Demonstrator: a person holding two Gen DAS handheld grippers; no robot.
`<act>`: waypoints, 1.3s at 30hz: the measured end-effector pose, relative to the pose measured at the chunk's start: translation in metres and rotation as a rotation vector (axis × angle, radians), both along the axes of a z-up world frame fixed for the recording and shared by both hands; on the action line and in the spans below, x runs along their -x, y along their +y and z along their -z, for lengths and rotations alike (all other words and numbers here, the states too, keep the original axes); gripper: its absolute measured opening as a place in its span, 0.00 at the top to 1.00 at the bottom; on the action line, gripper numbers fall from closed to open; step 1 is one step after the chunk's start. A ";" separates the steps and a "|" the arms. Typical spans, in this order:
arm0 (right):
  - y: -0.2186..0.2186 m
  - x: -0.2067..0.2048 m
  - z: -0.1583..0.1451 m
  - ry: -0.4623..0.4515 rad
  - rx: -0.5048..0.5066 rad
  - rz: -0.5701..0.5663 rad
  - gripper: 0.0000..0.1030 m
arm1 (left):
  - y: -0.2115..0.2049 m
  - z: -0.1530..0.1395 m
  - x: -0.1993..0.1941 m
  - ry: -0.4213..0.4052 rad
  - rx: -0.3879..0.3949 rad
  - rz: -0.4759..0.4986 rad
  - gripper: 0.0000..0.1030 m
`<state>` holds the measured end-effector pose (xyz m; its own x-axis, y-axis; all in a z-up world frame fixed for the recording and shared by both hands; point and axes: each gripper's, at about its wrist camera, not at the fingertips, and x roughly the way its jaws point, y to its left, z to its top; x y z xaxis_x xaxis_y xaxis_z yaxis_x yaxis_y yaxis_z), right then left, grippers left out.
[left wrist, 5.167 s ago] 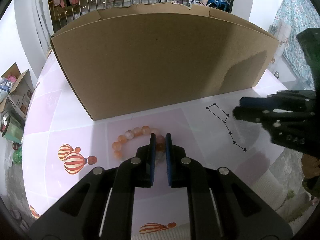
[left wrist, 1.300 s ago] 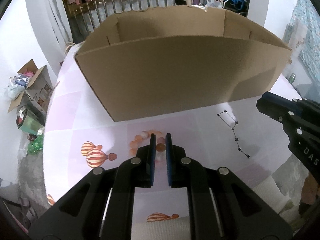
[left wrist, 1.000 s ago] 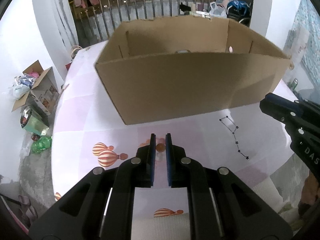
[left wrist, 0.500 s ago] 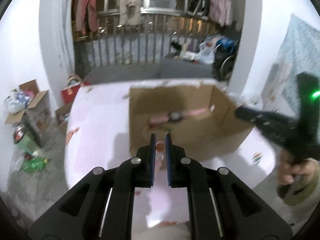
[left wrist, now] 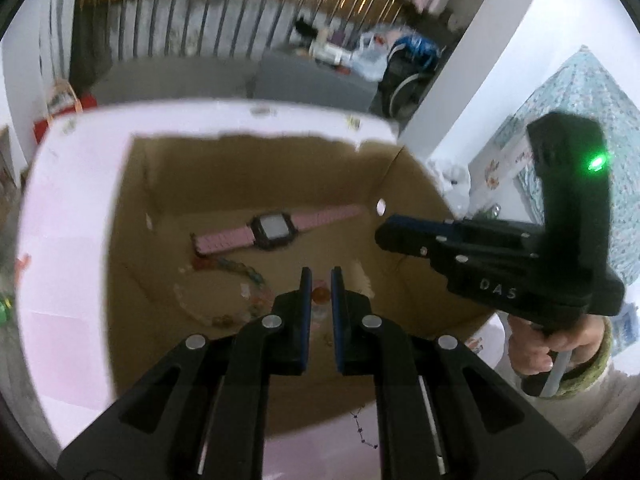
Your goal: Organize jewelry
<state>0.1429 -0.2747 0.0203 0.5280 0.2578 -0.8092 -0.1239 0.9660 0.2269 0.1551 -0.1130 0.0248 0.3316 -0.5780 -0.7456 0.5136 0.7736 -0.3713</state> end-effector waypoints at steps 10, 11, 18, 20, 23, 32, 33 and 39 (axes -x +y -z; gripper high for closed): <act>-0.015 -0.007 0.007 -0.008 0.000 0.049 0.79 | -0.002 0.033 -0.010 0.066 -0.013 -0.012 0.72; -0.017 -0.004 0.003 -0.026 -0.009 0.053 0.79 | 0.000 0.031 -0.009 0.061 -0.007 -0.018 0.71; -0.046 0.032 -0.036 -0.174 -0.030 0.151 0.68 | 0.041 -0.011 0.011 -0.092 0.040 -0.111 0.51; -0.061 0.049 -0.044 -0.202 -0.053 0.198 0.61 | 0.061 -0.025 0.021 -0.158 0.029 -0.178 0.41; -0.078 0.068 -0.041 -0.198 -0.099 0.257 0.50 | 0.096 -0.034 0.032 -0.203 -0.005 -0.308 0.27; -0.082 0.078 0.026 0.044 -0.256 0.261 0.45 | 0.116 0.029 0.018 0.119 0.024 -0.380 0.25; -0.081 0.076 0.030 0.055 -0.242 0.258 0.45 | 0.115 0.033 0.017 0.141 0.047 -0.377 0.25; -0.072 0.074 0.032 0.075 -0.169 0.224 0.44 | 0.092 0.045 0.020 0.170 0.040 -0.364 0.24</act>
